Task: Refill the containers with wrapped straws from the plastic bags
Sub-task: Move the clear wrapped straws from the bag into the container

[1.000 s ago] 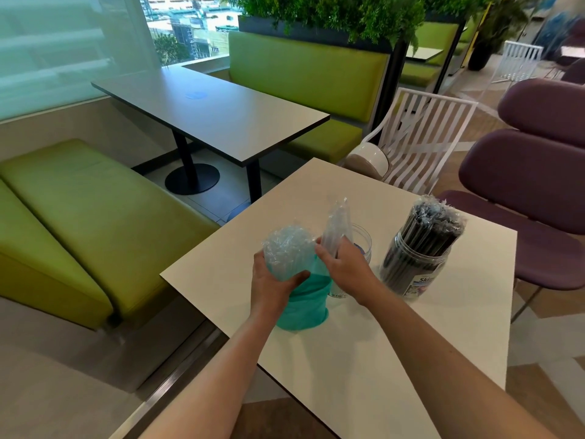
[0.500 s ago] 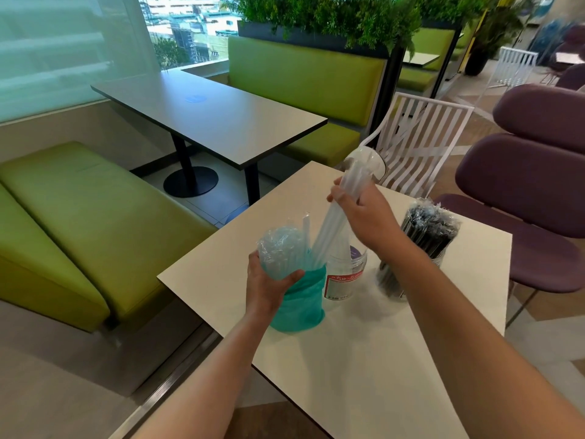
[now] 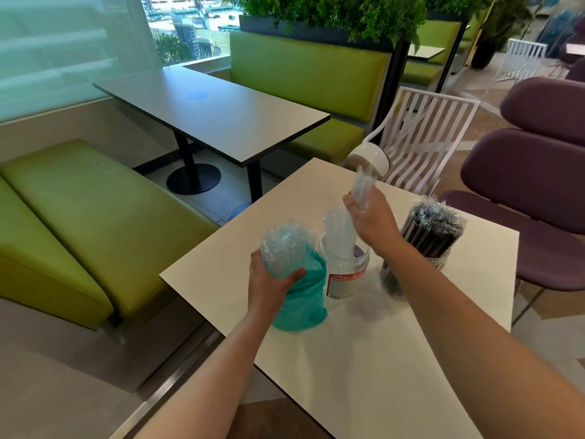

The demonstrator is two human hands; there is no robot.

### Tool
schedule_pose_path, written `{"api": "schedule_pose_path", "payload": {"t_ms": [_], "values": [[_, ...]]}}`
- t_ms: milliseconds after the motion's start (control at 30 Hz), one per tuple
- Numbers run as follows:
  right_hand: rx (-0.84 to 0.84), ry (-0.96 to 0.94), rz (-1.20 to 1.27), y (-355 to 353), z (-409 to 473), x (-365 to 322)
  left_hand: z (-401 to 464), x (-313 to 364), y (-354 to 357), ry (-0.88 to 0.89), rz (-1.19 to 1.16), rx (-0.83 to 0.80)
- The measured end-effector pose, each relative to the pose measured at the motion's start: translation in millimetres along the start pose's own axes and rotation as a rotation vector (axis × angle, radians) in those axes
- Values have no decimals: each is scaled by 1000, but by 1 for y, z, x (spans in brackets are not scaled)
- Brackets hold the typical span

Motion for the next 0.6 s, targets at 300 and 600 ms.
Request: {"api": "schedule_pose_path", "payload": {"t_ms": [300,600], "values": [[-227,242,-163,61,4,60,0,-4,-2,-16,5,0],[-122,308,-68,69,1,71,2,-8,-4,-21,-2,-23]]}}
Point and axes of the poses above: each hand's wrist, its own z-axis towards the middle knuckle, its own y-axis out of the palm, x = y × z, the point moved 7 cm from there along z, towards the middle knuckle, and after that the axes turned 1 degree about z, right-handed, at the moved point
